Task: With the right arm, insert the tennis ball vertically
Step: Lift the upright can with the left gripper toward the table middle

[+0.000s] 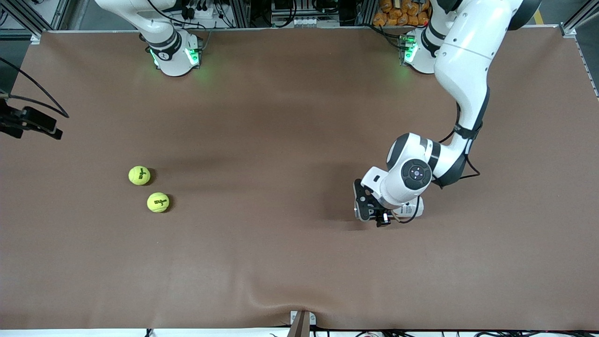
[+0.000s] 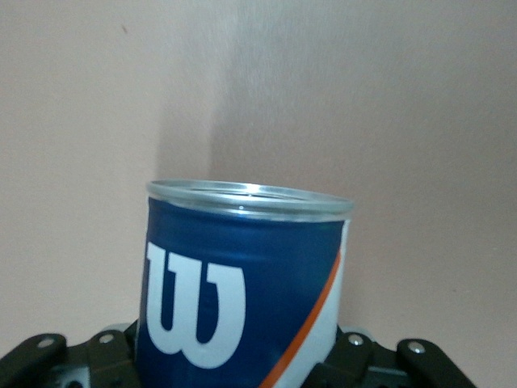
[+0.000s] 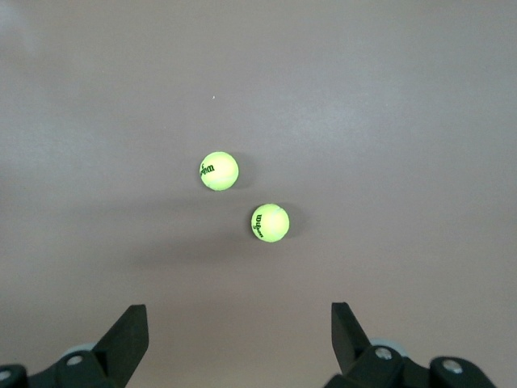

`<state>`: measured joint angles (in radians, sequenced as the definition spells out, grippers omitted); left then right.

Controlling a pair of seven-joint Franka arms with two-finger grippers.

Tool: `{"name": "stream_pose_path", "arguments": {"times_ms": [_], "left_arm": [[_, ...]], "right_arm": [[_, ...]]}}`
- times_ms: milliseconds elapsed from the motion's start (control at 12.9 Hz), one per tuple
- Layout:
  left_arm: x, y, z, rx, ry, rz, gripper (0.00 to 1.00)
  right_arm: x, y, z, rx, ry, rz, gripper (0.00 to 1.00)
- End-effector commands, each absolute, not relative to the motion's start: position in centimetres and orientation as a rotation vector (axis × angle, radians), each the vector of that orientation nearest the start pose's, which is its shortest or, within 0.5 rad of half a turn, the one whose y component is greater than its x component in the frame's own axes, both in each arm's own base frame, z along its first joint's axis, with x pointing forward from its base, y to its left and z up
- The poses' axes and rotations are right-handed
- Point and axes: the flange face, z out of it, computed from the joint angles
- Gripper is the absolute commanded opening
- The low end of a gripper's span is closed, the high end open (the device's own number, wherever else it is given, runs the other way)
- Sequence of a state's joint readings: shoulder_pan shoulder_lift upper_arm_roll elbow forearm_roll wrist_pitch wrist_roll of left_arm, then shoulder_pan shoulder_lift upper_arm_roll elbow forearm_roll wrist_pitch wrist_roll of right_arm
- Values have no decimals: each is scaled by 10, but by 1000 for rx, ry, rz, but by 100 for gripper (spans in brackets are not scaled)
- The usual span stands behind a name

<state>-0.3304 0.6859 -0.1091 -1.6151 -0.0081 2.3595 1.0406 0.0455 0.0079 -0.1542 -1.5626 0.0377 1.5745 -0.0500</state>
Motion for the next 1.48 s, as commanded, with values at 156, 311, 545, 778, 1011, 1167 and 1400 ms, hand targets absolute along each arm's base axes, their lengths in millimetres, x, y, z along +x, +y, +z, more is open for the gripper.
{"name": "stream_pose_path", "arguments": {"times_ms": [156, 311, 545, 778, 1011, 1167, 1400], "left_arm": [[634, -299, 276, -2461, 2123, -220, 67], [634, -302, 290, -2522, 2094, -268, 67], [632, -307, 304, -2605, 2031, -309, 66], [619, -333, 310, -2735, 1958, -321, 65], [613, -345, 327, -2835, 1825, -337, 64], [607, -355, 334, -2898, 1731, -330, 64], [596, -374, 346, -3015, 1529, -328, 63]], "right_arm": [[537, -54, 626, -3094, 62, -12, 100], [537, -53, 625, -3094, 60, -8, 100], [537, -52, 624, -3094, 59, 4, 100], [536, -53, 626, -3094, 61, 7, 100], [536, -54, 625, -3093, 64, 9, 100], [537, -53, 623, -3094, 62, 16, 100], [539, -50, 622, -3094, 55, 14, 100]]}}
